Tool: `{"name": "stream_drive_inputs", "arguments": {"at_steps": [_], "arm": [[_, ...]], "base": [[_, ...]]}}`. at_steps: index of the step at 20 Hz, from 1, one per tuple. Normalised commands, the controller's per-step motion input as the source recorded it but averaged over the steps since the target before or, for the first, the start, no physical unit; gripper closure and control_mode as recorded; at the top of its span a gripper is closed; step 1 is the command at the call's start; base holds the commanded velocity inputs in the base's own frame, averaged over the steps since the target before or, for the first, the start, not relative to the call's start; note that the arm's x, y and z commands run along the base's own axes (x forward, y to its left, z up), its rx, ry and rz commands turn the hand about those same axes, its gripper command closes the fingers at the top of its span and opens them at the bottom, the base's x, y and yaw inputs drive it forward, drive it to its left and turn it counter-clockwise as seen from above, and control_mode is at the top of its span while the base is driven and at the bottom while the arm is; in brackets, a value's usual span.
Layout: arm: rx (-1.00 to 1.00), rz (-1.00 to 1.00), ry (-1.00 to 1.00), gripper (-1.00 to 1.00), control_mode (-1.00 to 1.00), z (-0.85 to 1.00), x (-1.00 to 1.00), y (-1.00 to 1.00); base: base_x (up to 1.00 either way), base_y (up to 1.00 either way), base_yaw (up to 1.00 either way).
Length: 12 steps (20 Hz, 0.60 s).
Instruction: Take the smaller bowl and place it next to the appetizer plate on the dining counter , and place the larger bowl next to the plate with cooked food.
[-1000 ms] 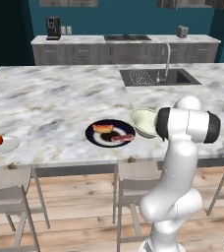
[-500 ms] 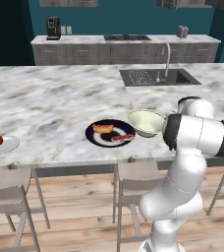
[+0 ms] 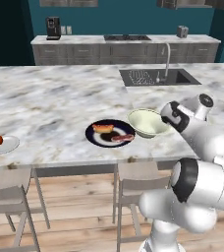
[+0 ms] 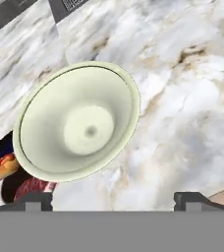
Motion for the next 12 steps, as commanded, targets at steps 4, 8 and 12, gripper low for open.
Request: {"name": "stream_drive_inputs", "arguments": {"at_steps": [4, 8, 12], "arm": [[-0.26, 0.29, 0.06, -1.00, -1.00, 1.00, -1.00, 0.38], [-0.15, 0.22, 0.19, -1.00, -1.00, 0.87, -1.00, 0.62], [-0.05, 0.18, 0.23, -1.00, -1.00, 0.32, -1.00, 0.69]], "base": [[0.00, 0.00, 0.00], [0.00, 0.00, 0.00], [0.00, 0.00, 0.00]]}}
